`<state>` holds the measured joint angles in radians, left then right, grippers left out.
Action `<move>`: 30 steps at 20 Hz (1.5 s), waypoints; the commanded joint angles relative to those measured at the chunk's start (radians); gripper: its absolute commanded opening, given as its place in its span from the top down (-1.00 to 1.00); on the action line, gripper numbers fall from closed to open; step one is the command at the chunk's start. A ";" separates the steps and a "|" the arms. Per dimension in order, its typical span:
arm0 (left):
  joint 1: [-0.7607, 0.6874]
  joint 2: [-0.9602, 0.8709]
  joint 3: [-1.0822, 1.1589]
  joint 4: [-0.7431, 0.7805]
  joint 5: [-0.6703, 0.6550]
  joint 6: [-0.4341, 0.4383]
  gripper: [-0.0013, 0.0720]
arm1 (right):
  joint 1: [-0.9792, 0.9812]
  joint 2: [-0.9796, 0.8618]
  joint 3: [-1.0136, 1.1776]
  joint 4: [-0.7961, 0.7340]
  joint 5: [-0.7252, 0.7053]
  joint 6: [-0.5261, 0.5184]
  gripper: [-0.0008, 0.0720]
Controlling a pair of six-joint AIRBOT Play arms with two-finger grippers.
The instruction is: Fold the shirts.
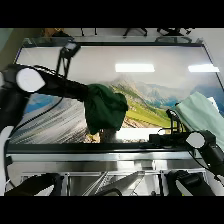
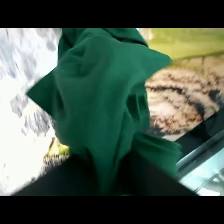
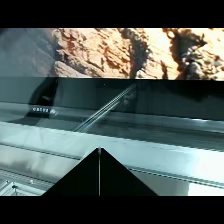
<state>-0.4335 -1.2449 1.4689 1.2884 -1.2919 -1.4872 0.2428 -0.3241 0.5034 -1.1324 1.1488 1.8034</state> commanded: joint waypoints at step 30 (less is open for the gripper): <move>-0.002 0.140 -1.011 -0.295 0.492 0.020 -0.85 | 0.038 -1.060 0.604 0.520 -0.461 -0.794 -0.07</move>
<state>-0.3714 -1.0145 0.4320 0.9863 -0.8341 -1.4582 0.2695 -1.3529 1.0916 -0.6437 0.7101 1.0595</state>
